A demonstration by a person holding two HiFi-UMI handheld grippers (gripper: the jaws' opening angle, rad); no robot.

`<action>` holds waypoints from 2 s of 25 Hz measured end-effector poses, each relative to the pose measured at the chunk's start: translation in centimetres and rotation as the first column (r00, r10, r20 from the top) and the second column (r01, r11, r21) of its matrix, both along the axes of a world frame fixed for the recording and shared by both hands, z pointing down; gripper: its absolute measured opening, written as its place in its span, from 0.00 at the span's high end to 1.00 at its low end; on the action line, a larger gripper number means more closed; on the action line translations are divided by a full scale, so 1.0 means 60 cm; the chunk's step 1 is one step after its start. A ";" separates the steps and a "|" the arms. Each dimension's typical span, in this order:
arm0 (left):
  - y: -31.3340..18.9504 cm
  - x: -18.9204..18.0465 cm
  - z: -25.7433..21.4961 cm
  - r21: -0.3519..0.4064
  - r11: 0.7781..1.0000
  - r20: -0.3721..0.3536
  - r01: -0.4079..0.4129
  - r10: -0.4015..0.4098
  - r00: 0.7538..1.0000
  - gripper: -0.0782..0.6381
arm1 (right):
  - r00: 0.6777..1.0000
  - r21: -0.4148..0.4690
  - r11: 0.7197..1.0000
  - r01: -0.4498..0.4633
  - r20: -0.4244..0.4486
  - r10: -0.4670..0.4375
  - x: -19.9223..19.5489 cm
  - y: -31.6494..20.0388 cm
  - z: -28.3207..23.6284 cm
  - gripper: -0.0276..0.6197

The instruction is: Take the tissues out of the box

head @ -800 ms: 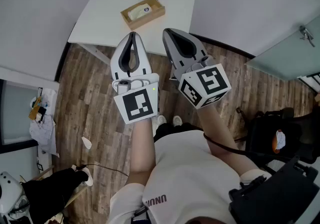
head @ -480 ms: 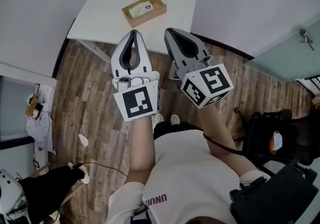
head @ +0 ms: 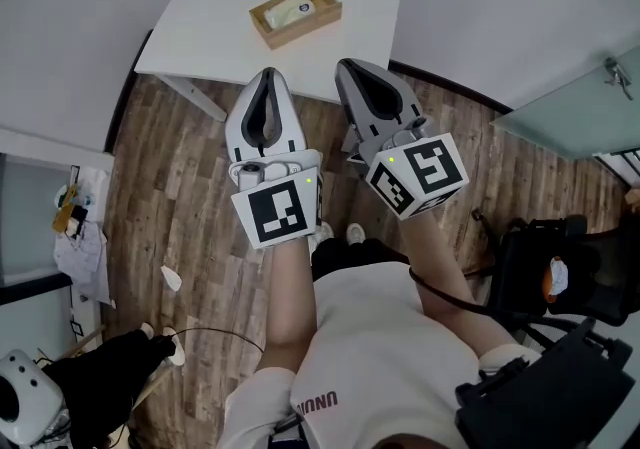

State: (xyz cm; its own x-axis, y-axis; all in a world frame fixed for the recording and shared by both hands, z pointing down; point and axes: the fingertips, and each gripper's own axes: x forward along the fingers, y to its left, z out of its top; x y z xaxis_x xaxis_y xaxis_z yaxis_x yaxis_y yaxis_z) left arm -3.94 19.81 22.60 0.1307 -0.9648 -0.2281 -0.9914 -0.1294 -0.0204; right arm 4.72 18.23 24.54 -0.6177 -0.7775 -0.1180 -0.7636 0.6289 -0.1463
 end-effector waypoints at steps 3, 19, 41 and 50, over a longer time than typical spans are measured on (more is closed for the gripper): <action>-0.009 -0.012 0.012 -0.002 1.000 0.047 -0.021 0.021 0.999 0.87 | 1.000 -0.008 1.000 -0.012 -0.005 0.012 -0.012 -0.006 0.011 0.93; -0.076 -0.068 -0.006 0.012 0.998 0.103 -0.068 0.066 0.993 0.87 | 0.985 0.055 0.988 -0.141 -0.088 0.146 -0.020 -0.052 0.004 0.93; -0.286 -0.091 0.021 -0.024 1.000 0.180 0.008 -0.003 0.984 0.87 | 0.977 0.025 0.990 -0.139 -0.161 0.141 0.001 -0.289 0.062 0.93; -0.419 -0.098 0.016 -0.027 0.999 0.181 0.037 -0.032 0.983 0.87 | 0.972 -0.008 0.995 -0.101 -0.212 0.097 -0.003 -0.427 0.099 0.93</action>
